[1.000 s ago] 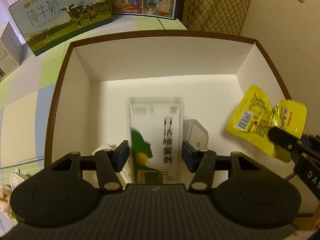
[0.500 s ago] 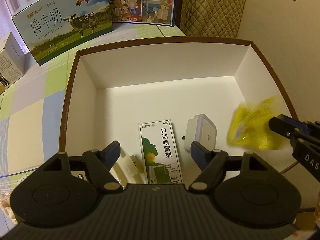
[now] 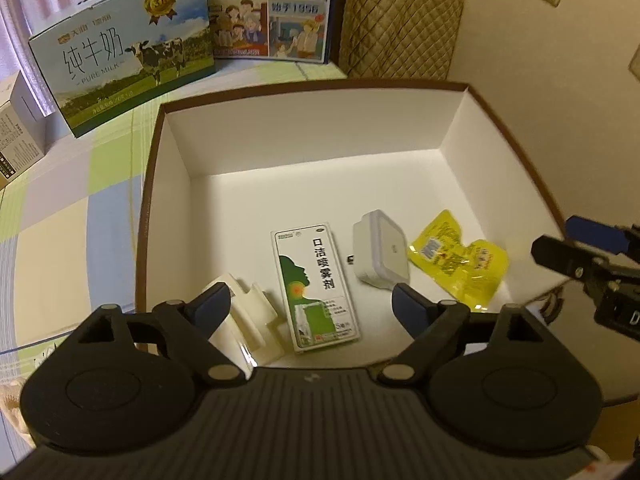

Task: Organize objects
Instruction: 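Withdraw both tools from the box back toward the remaining pile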

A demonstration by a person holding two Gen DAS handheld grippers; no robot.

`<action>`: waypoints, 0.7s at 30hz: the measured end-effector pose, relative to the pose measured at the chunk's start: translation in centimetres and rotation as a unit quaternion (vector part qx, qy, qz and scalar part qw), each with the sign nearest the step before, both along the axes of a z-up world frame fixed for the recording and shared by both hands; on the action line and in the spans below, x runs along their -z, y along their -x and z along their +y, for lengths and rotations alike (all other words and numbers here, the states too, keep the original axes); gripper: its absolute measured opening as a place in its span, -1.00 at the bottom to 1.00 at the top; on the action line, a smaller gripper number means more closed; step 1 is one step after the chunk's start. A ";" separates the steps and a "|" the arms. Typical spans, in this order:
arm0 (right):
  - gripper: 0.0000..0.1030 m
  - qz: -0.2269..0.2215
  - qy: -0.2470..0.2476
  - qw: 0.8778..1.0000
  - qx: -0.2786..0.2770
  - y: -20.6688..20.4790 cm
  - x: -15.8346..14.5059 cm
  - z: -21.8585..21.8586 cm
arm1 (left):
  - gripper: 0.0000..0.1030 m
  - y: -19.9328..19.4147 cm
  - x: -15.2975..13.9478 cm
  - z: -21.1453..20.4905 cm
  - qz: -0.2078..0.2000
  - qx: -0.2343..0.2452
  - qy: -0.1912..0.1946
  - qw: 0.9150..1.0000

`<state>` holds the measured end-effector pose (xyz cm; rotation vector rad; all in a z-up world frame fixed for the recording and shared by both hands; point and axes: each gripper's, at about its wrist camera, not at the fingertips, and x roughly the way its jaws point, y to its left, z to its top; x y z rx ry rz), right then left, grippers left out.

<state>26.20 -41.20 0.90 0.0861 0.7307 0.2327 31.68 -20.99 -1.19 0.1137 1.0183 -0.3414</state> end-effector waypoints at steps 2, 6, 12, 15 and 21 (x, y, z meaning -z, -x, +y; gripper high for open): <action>0.20 -0.004 -0.001 1.000 -0.004 0.9 -0.5 0.2 | 0.69 0.8 -0.7 0.3 -0.008 0.001 0.008 1.000; 0.24 -0.007 -0.008 1.000 -0.009 2.8 -1.3 0.5 | 0.77 2.7 -2.1 1.3 -0.028 0.004 0.018 0.999; 0.25 -0.017 -0.020 1.000 -0.010 5.5 -2.1 1.3 | 0.79 5.8 -4.0 3.6 -0.049 -0.010 0.041 0.998; 0.25 -0.022 -0.033 0.999 -0.007 7.0 -2.4 1.7 | 0.80 7.5 -4.3 4.9 -0.049 -0.021 0.054 0.997; 0.25 -0.018 -0.044 0.999 0.000 9.2 -2.7 2.5 | 0.81 10.7 -4.6 7.4 -0.058 -0.044 0.057 0.996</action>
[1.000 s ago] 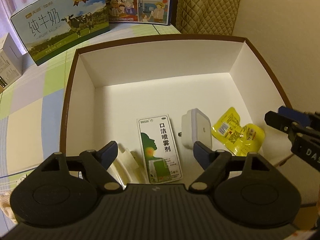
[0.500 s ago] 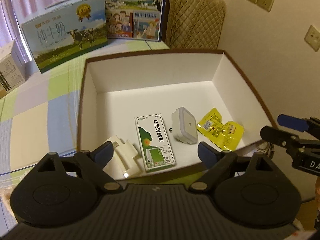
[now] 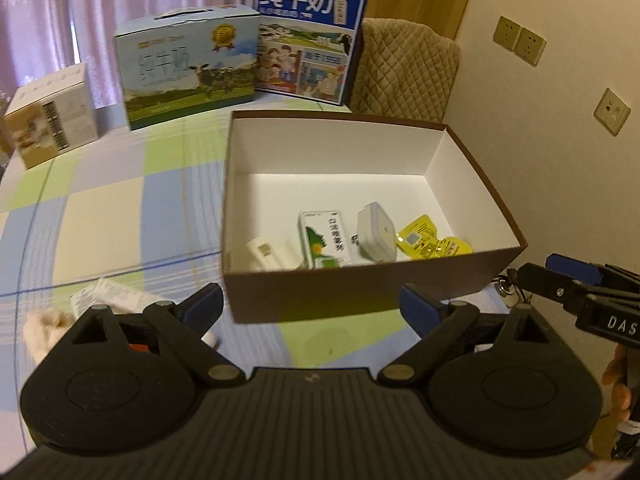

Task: Organize objects
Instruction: 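Withdraw both tools from the box back toward the remaining pile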

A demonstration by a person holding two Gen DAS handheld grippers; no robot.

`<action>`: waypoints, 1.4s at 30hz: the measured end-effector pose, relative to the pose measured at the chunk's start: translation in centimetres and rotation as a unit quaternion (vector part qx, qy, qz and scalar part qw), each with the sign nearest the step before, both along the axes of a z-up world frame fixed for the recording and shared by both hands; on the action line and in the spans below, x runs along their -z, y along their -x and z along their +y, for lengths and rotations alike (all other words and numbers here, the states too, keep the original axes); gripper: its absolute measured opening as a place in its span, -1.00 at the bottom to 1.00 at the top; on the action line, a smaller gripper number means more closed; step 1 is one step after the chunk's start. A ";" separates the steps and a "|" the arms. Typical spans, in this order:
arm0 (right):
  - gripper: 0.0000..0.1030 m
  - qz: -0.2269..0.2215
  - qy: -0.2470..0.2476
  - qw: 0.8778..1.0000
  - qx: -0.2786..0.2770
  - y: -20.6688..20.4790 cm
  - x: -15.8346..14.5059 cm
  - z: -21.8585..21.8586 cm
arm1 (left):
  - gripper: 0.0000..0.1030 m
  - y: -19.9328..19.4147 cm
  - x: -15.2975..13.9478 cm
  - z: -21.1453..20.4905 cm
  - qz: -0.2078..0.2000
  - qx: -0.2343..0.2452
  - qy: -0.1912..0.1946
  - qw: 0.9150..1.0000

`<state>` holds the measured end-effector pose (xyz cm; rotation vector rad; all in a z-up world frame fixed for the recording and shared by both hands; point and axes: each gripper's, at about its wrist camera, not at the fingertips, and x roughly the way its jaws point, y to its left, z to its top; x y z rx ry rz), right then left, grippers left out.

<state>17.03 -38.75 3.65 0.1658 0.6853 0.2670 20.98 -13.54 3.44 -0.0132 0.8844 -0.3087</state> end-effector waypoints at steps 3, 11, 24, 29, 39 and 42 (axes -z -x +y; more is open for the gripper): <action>0.25 0.004 -0.008 1.000 0.001 0.9 0.0 0.4 | 0.81 1.3 -0.1 1.4 -0.008 -0.014 -0.001 1.000; 0.25 0.011 -0.005 1.000 -0.005 2.6 0.1 2.5 | 0.82 4.2 0.1 5.4 -0.012 -0.055 0.004 0.998; 0.25 0.039 -0.003 0.999 -0.036 3.4 1.6 5.9 | 0.82 7.8 1.5 10.3 -0.001 -0.105 0.013 0.994; 0.25 0.062 -0.009 0.996 -0.061 3.5 2.9 7.5 | 0.82 9.0 2.8 12.5 0.018 -0.131 0.014 0.991; 0.25 0.081 0.014 0.991 -0.103 4.1 5.9 11.3 | 0.81 10.3 5.2 16.0 0.048 -0.176 0.003 0.983; 0.25 0.088 0.017 0.989 -0.116 4.1 6.7 12.1 | 0.81 10.4 5.6 16.6 0.050 -0.183 -0.001 0.982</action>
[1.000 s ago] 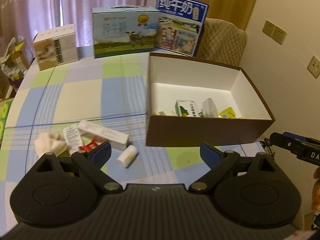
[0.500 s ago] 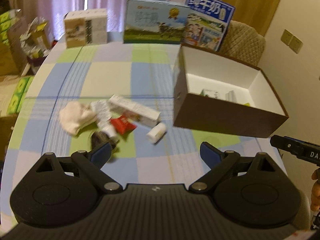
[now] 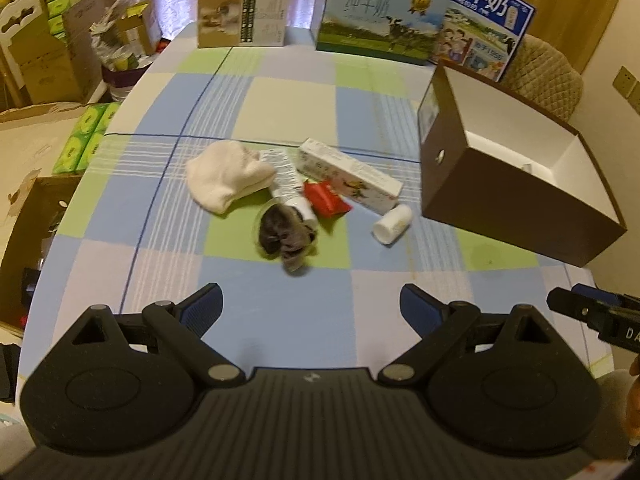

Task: Organize objects
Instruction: 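Withdraw both tools from the box back toward the remaining pile, then grasp the dark socks with the left tool while the right tool grasps the white pill bottle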

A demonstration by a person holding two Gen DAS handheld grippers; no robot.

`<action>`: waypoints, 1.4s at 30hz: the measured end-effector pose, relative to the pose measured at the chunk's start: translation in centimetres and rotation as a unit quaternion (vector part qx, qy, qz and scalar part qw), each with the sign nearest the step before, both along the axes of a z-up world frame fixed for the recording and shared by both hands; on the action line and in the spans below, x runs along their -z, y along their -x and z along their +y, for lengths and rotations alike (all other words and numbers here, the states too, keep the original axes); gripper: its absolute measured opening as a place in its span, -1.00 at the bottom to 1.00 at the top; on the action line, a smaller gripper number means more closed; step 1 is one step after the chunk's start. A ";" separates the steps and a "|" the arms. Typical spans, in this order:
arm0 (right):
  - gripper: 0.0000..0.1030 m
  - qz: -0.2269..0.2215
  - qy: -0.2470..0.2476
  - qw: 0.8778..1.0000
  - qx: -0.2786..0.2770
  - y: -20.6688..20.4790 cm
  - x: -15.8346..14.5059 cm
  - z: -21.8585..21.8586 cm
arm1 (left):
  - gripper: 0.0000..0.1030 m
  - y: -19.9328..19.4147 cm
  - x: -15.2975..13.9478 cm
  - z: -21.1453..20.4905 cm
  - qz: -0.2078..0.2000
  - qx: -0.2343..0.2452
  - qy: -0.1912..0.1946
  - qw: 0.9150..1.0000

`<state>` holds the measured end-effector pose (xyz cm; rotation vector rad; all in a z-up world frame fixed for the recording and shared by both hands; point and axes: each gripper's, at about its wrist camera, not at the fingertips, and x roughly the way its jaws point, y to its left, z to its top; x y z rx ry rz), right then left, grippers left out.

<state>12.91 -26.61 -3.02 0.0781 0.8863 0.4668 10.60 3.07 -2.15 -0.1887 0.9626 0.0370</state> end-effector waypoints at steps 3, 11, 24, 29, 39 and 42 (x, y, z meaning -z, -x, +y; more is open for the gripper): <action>0.25 0.002 0.002 1.000 -0.007 0.0 0.6 0.7 | 0.81 0.0 0.5 0.3 0.002 -0.004 0.001 1.000; 0.25 -0.011 0.012 0.998 -0.053 -1.1 2.6 4.3 | 0.81 -0.8 2.3 1.0 0.014 -0.017 -0.018 1.000; 0.25 -0.089 0.041 0.985 -0.145 -5.5 6.6 10.7 | 0.80 -5.0 5.2 2.1 0.001 -0.007 -0.046 0.999; 0.25 -0.090 0.053 0.983 -0.154 -7.4 8.0 12.3 | 0.80 -5.2 6.4 2.5 0.002 -0.018 -0.056 0.998; 0.25 -0.088 0.086 0.976 -0.180 -8.7 10.6 14.4 | 0.80 -5.3 7.6 3.9 0.006 -0.037 -0.047 0.998; 0.25 -0.095 0.091 0.974 -0.185 -8.9 11.0 14.6 | 0.80 -5.3 7.8 3.8 0.007 -0.036 -0.047 0.998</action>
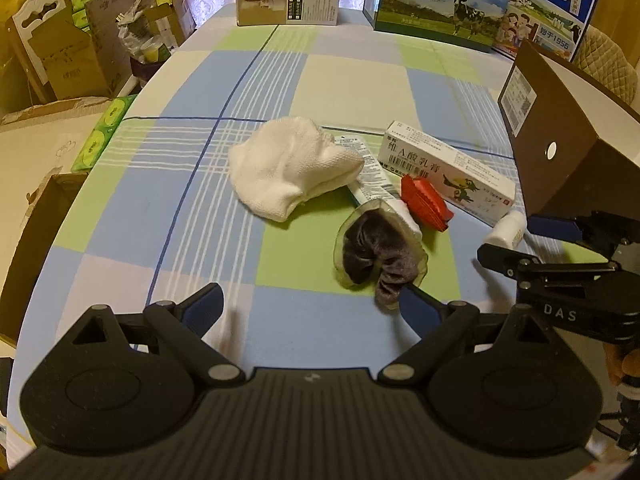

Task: Organize objects
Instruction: 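Grasp the dark socks with the left tool while the right tool grasps the white pill bottle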

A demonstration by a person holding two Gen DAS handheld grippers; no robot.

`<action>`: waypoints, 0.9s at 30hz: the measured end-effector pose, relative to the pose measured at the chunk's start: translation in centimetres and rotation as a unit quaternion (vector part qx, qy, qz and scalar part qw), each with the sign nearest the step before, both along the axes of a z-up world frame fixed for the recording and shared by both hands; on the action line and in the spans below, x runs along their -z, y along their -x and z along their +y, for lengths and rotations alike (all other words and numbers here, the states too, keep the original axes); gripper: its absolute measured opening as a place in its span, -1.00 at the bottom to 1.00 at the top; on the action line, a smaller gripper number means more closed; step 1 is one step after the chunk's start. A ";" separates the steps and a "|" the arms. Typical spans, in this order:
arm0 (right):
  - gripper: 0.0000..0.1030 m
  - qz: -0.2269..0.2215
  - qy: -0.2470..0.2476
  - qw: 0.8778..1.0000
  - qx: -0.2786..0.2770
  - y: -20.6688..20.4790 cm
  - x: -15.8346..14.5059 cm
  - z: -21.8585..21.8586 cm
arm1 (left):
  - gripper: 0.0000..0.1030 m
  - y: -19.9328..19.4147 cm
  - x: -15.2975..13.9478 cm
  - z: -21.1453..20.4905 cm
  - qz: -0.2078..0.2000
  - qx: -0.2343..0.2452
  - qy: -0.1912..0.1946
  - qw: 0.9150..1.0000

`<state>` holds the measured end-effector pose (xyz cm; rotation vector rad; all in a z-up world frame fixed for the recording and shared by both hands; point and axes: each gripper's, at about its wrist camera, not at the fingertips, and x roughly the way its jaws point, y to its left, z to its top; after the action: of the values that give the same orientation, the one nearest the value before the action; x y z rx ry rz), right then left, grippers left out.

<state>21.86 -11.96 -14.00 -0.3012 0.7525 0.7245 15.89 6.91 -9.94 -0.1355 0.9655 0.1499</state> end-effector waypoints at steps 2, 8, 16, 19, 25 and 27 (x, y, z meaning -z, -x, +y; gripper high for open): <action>0.23 -0.002 0.000 1.000 -0.006 -0.1 0.2 0.1 | 0.80 0.0 0.1 -0.1 -0.001 0.003 0.001 1.000; -0.16 -0.009 0.001 1.000 -0.015 0.3 0.1 -0.3 | 0.80 0.1 0.6 -0.7 -0.008 0.014 0.004 1.000; -0.16 0.017 -0.028 0.998 0.054 2.0 -1.7 -5.3 | 0.80 -0.4 0.6 -1.5 -0.024 0.028 0.009 0.999; -0.16 0.031 -0.045 0.994 0.093 2.5 -2.1 -8.1 | 0.78 -1.0 0.7 -1.8 -0.031 0.031 0.004 0.999; -0.16 0.048 -0.062 0.985 0.155 3.7 -2.6 -12.6 | 0.62 -2.0 1.5 -2.5 -0.031 0.041 -0.014 0.999; -0.16 0.049 -0.066 0.983 0.165 3.8 -2.9 -13.2 | 0.61 -2.1 1.8 -2.6 -0.028 0.041 -0.015 0.999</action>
<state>18.04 -25.13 -11.10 -0.0166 0.8187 0.4739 18.00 4.28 -11.70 -0.0727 0.9110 0.0845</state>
